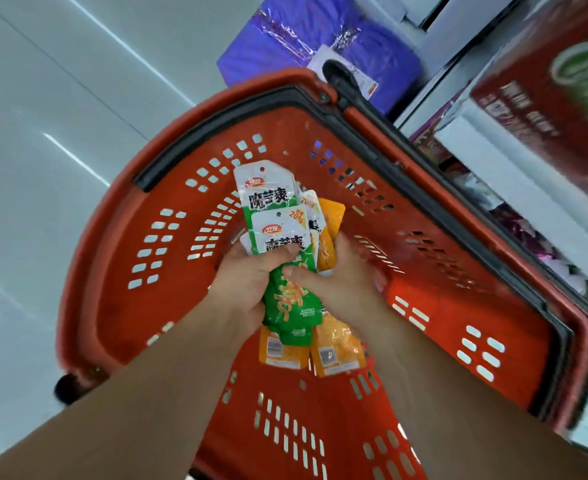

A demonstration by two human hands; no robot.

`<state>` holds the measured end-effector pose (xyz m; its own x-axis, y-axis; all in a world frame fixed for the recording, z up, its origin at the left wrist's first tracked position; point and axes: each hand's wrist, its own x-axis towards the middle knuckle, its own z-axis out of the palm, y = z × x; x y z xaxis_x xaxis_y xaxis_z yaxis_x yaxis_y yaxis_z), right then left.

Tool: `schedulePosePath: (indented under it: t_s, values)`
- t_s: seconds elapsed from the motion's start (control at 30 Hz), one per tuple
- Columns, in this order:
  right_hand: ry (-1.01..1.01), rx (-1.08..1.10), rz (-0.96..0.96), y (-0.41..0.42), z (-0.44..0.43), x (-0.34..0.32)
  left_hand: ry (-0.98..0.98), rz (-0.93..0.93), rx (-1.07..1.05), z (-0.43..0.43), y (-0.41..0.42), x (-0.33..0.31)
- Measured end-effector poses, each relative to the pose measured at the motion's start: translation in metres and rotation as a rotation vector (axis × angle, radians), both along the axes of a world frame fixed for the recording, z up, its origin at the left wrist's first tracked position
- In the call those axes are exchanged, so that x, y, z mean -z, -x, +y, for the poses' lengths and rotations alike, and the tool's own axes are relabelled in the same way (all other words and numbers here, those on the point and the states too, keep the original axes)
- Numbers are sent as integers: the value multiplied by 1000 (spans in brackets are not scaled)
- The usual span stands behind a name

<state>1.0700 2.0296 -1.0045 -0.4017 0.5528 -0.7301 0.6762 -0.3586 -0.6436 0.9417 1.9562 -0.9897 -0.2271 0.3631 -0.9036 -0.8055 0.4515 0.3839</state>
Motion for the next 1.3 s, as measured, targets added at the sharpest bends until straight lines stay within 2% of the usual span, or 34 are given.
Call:
schedulePosePath:
  t_s: [0.07,0.2,0.37,0.5,0.6,0.7,0.87,1.0,1.1,1.2,1.3]
  values:
    - [9,-77,14,4,2,-12,16,32,-37,-1,-2,-10]
    - [-26,-119,29,12,-3,-22,51,202,48,-1,-2,-12]
    - [-11,-74,82,6,-5,-18,-51,311,194,2,-1,-12]
    - [-55,-2,141,-5,-4,-25,-124,185,153,-6,0,-18]
    - [-1,104,154,-7,-8,-28,-132,-6,96,-15,0,-26]
    - [29,158,160,1,-16,-34,-109,-89,57,-17,-8,-32]
    - [-99,66,19,24,-28,-32,-134,-57,-38,-10,-23,-34]
    - [-76,-31,10,26,-27,-22,-84,11,-130,-15,-20,-26]
    - [-153,-20,24,26,-27,-26,-88,-70,-220,-20,-14,-25]
    - [-278,-84,-60,26,-30,-26,-107,-124,-265,-20,-17,-27]
    - [-233,-113,-63,23,-36,-29,-107,-112,-274,-14,-22,-29]
